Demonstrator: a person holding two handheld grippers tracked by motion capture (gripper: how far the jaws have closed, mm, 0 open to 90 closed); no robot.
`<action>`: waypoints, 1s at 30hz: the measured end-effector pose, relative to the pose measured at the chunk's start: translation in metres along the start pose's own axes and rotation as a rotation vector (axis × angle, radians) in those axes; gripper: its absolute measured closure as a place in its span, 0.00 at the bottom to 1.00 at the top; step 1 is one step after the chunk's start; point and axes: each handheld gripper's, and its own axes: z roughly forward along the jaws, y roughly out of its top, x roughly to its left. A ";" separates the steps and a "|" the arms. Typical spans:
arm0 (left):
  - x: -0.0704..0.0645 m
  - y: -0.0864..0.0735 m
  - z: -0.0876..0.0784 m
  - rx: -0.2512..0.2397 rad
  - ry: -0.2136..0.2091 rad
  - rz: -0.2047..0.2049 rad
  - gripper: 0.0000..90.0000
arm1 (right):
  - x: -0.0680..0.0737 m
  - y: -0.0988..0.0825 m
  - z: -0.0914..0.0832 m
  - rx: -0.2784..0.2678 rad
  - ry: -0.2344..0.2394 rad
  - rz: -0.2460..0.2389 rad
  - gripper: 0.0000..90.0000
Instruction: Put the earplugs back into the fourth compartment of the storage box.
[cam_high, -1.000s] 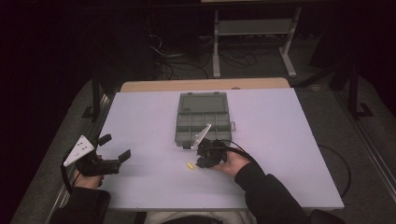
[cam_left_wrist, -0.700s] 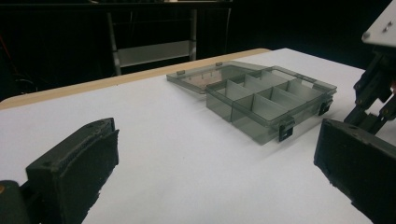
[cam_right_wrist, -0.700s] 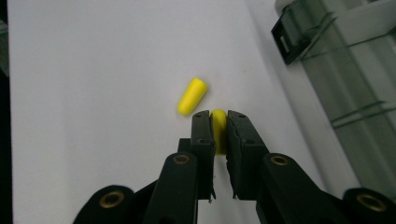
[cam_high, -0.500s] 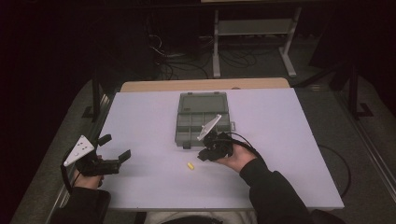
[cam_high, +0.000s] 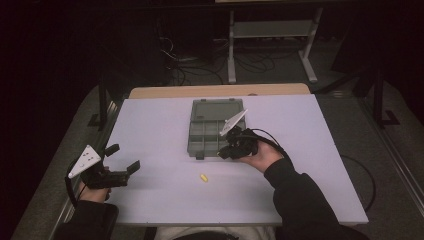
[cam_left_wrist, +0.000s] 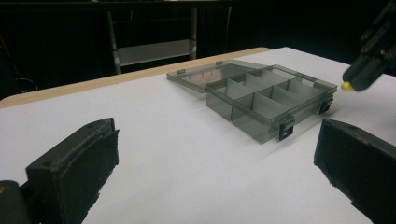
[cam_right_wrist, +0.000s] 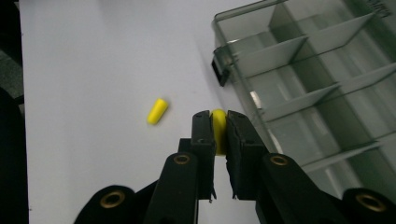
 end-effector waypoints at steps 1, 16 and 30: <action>0.000 0.000 0.000 0.000 0.000 0.000 0.00 | -0.002 0.001 -0.003 -0.001 -0.004 0.001 0.90; 0.000 0.000 0.000 0.001 -0.002 -0.001 0.00 | -0.036 0.015 -0.030 -0.013 -0.062 0.042 0.90; 0.000 0.000 0.000 0.005 -0.003 -0.004 0.00 | -0.073 0.019 -0.027 0.021 -0.110 0.111 0.90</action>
